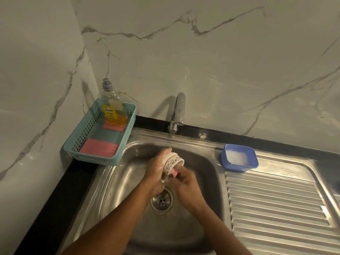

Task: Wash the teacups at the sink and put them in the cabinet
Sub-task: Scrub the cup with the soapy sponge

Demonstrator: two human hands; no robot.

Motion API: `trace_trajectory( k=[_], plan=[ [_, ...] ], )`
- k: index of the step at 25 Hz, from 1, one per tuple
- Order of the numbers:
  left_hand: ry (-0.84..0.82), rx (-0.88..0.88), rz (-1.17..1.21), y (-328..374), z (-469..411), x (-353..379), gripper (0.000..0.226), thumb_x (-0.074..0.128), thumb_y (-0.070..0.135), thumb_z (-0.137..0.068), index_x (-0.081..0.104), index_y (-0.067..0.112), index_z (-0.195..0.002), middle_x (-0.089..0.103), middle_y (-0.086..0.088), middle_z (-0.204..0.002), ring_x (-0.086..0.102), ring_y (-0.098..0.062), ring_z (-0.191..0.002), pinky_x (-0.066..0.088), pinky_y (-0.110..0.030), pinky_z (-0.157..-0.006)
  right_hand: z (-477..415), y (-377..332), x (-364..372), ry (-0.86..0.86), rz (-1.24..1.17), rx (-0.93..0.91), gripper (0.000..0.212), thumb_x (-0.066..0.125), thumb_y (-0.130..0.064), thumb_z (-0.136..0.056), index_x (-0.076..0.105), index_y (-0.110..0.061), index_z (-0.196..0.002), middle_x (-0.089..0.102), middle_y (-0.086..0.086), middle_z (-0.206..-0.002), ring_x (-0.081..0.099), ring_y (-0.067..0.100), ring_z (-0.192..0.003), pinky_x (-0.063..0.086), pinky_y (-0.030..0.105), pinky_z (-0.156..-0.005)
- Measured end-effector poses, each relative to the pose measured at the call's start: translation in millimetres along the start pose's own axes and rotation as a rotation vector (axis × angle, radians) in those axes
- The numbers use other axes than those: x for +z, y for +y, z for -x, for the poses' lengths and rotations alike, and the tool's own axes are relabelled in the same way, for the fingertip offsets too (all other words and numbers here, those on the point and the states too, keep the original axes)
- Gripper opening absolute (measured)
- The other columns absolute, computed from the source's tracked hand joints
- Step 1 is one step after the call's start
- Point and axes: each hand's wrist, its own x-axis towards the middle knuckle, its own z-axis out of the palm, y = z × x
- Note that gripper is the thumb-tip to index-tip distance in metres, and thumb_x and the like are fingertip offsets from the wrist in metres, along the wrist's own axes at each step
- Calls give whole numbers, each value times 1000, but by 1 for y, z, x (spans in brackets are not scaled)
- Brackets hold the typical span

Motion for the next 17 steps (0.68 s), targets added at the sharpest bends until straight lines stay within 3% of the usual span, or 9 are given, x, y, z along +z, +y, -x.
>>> trace_trajectory(
  k=[1, 2, 4, 7, 10, 14, 17],
  plan=[
    [55, -28, 0, -3, -3, -2, 36, 79, 40, -77, 72, 7, -88, 67, -10, -68, 65, -20, -56, 50, -31, -58, -1, 2, -8, -68, 451, -143, 22, 52, -5, -93, 69, -9, -107, 71, 4, -106, 68, 15, -98, 56, 30, -89],
    [103, -57, -7, -7, -4, -3, 34, 77, 39, -79, 72, 7, -87, 67, -9, -67, 66, -22, -55, 51, -31, -57, -4, 4, -16, -157, 747, -224, 20, 52, -17, -95, 69, -14, -106, 70, 1, -110, 67, 14, -101, 55, 31, -91],
    [145, -114, -7, -14, -5, -2, 33, 72, 38, -84, 70, 7, -94, 68, -9, -68, 67, -23, -56, 53, -32, -54, -9, 4, -35, -294, 1012, -252, 29, 47, -34, -97, 70, -22, -111, 70, -2, -120, 64, 14, -111, 53, 34, -98],
    [123, -149, 66, -18, -6, 4, 44, 68, 40, -89, 65, 2, -111, 71, -17, -84, 70, -28, -67, 59, -37, -56, -12, 1, -64, -261, 979, -234, 23, 59, -22, -99, 71, -25, -118, 69, -7, -123, 62, 7, -112, 49, 19, -97],
    [126, -130, 138, -14, -13, 7, 42, 68, 38, -91, 61, 4, -114, 67, -21, -96, 69, -32, -81, 62, -46, -67, -12, -9, -111, 41, 854, -59, 16, 66, -16, -96, 72, -21, -111, 70, -7, -106, 65, 3, -95, 43, 4, -77],
    [124, -154, 149, -17, -19, 5, 41, 69, 38, -90, 61, 6, -115, 65, -21, -105, 66, -34, -92, 63, -48, -71, -29, -23, -176, 450, 866, 74, 8, 71, -14, -93, 65, -17, -97, 65, -1, -88, 64, 15, -75, 41, 12, -59],
    [124, -180, 167, -22, -23, 3, 41, 69, 39, -90, 60, 7, -114, 63, -22, -108, 65, -36, -96, 63, -49, -73, -44, -8, -215, 614, 947, 223, 8, 73, -4, -89, 70, -3, -96, 67, 10, -93, 61, 25, -81, 39, 19, -64]
  ],
)
